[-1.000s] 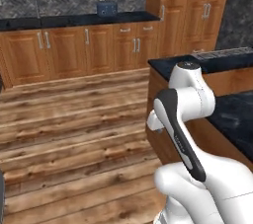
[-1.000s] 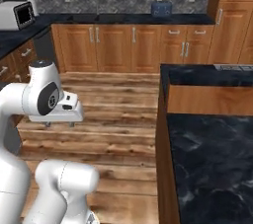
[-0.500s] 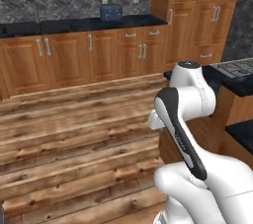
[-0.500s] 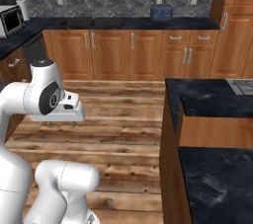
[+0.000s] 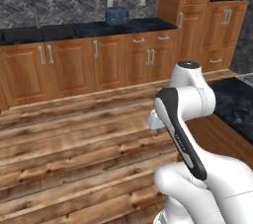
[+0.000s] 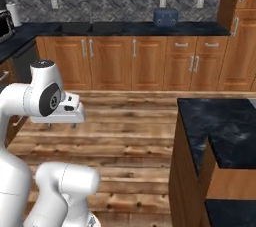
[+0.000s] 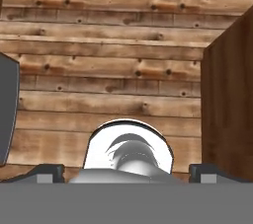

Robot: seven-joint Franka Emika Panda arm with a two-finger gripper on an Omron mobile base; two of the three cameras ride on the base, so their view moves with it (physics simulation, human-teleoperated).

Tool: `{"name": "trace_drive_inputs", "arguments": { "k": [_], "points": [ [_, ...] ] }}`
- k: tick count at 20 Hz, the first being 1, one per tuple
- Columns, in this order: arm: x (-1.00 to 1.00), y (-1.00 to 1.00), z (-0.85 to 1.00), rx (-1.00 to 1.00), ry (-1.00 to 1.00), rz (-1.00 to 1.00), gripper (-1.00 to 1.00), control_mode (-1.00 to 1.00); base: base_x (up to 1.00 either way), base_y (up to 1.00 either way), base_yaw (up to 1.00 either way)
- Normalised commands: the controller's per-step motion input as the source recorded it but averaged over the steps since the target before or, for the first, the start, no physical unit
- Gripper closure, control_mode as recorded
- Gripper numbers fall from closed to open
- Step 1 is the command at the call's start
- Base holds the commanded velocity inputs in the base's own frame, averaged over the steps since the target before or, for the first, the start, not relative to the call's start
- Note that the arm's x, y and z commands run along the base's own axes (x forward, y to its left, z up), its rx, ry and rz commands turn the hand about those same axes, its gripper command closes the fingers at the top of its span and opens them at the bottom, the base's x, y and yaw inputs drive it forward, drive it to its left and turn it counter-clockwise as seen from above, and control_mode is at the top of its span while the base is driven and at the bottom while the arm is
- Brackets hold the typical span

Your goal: Place the drinks on the dining counter in a tight cluster.

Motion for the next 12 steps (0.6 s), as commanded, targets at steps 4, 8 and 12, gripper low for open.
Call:
{"name": "trace_drive_inputs", "arguments": {
  "k": [4,8,12],
  "points": [
    [0.0,0.0,0.0,0.0,0.0,0.0,-1.0,1.0,0.77,0.47,-0.09],
    [0.0,0.0,0.0,0.0,0.0,0.0,-1.0,1.0,0.78,0.47,-0.1],
    [0.0,0.0,0.0,0.0,0.0,0.0,-1.0,1.0,0.8,0.42,-0.16]
  ]
}}
